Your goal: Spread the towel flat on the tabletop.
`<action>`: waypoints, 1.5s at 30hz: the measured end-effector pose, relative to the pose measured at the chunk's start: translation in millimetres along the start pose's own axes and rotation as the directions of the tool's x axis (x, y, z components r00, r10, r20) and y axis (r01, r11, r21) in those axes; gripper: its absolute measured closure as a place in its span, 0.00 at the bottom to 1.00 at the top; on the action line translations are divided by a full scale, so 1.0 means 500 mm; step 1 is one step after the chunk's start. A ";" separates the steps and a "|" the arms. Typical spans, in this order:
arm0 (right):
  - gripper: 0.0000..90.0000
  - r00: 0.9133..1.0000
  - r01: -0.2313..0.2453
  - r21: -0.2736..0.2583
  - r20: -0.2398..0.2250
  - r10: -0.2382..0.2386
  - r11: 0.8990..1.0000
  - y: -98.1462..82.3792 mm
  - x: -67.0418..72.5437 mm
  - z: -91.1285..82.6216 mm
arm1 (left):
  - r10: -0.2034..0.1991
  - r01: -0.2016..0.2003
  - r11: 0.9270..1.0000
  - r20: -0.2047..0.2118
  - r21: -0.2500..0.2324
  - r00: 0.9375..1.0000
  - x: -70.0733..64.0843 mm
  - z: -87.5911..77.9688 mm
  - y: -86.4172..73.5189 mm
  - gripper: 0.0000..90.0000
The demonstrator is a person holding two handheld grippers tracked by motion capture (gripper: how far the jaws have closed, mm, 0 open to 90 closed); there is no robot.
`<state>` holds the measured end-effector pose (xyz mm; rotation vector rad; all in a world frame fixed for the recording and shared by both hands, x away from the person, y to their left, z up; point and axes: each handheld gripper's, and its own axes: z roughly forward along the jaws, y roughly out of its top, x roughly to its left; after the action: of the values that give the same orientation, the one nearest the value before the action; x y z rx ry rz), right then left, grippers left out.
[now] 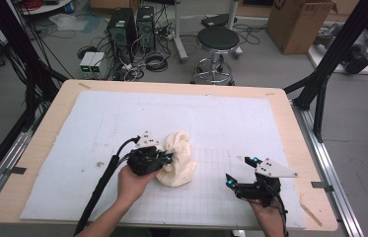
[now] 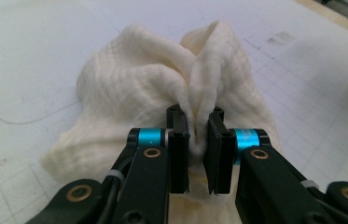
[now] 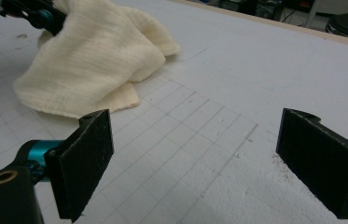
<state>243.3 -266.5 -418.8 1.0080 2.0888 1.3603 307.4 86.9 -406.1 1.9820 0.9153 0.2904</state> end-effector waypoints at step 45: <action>0.47 0.985 0.081 0.112 -0.158 -0.063 0.990 0.050 0.030 0.110 | -0.002 -0.005 0.998 0.104 0.066 0.995 0.107 -0.037 -0.060 0.70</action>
<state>280.8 -216.7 -418.2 0.8882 2.3201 1.3301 320.3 145.8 -428.1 2.0381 0.8666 0.1578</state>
